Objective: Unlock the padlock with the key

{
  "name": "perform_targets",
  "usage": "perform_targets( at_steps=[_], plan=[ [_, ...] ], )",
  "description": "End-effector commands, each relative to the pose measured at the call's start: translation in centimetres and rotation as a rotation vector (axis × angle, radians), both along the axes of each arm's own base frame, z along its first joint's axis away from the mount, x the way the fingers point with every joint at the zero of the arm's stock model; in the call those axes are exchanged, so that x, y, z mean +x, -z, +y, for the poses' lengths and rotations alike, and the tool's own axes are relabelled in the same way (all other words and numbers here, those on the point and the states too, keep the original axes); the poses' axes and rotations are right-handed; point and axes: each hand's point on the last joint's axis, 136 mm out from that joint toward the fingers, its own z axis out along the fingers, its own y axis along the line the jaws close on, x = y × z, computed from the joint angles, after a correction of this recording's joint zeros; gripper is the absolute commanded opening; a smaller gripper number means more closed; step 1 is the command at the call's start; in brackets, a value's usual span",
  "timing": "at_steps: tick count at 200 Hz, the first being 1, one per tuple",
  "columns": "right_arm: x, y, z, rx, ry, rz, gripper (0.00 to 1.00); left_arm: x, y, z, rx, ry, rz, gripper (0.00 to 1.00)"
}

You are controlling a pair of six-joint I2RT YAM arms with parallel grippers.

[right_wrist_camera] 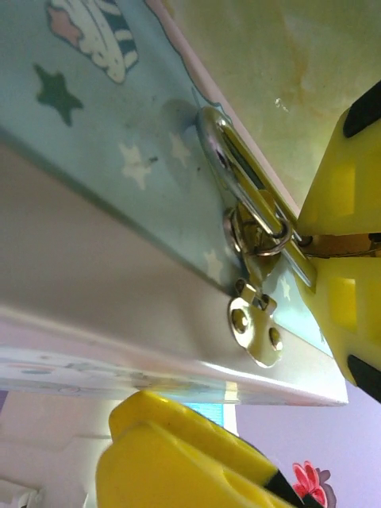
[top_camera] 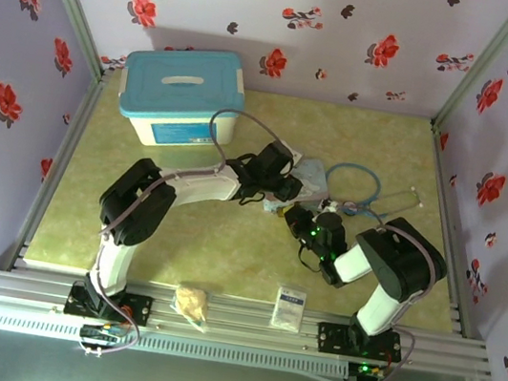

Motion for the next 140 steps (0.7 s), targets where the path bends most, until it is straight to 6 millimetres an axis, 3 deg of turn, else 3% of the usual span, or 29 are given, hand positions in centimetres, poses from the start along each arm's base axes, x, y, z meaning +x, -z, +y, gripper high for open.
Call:
perform_targets(
  at_steps=[1,37,65,122,140],
  plan=[
    [-0.3,0.9,-1.3,-0.004,0.031,0.025,0.00,-1.0,6.4,4.5,0.264,-0.060,0.086,0.42],
    [-1.1,0.7,-1.2,-0.048,-0.019,0.052,0.00,-1.9,10.0,7.7,0.387,-0.102,0.137,0.41],
    [-1.9,1.0,-2.0,-0.119,-0.030,0.079,0.00,-2.4,11.8,8.9,0.386,-0.113,0.198,0.40],
    [-2.2,-1.8,-0.2,-0.063,-0.124,0.048,0.00,-1.8,12.4,10.0,0.411,-0.126,0.213,0.38],
    [-2.0,-2.6,-0.5,-0.051,-0.104,0.030,0.00,-1.9,12.9,10.2,0.431,-0.123,0.228,0.38]
  ],
)
